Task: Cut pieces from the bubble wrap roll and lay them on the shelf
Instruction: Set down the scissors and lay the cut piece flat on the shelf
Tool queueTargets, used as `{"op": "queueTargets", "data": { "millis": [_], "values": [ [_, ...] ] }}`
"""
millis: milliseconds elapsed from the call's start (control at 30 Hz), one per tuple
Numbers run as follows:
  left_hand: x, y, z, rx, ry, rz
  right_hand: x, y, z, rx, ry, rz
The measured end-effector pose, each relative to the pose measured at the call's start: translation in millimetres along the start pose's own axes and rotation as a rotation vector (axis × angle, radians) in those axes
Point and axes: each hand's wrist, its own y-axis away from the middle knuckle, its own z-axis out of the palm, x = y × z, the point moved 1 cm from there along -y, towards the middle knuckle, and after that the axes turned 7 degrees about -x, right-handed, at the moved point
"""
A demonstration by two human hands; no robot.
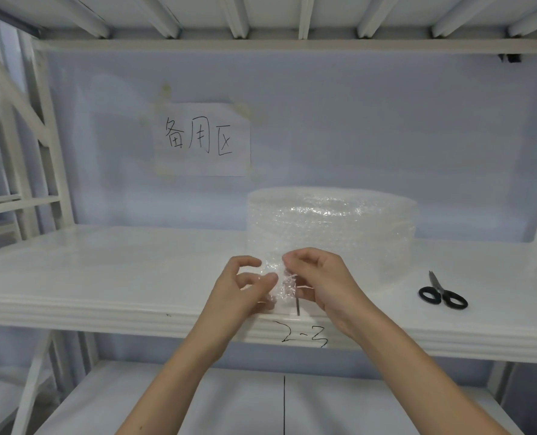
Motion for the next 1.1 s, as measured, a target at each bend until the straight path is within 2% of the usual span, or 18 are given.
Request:
{"op": "queueTargets", "data": {
  "millis": [167,300,567,733,900,1000,1100],
  "values": [
    [-3,-3,-37,0.030,-0.051,-0.043,9,-19,24,-0.061,-0.024,-0.049],
    [0,-4,-65,0.118,-0.144,-0.065,15,-44,49,-0.049,0.069,-0.058],
    [2,-14,-126,0.385,-0.655,-0.088,37,-102,103,-0.096,0.230,0.019],
    [-3,-8,-152,0.501,-0.948,-0.140,49,-122,131,-0.095,0.497,-0.083],
    [-3,3,-157,0.506,-0.885,-0.026,44,-103,123,-0.101,0.567,-0.167],
    [1,4,-142,0.499,-0.836,0.072,32,-73,96,-0.075,0.572,-0.215],
    [3,-5,-110,0.425,-0.778,0.162,22,-33,55,-0.036,0.663,-0.218]
  ]
}}
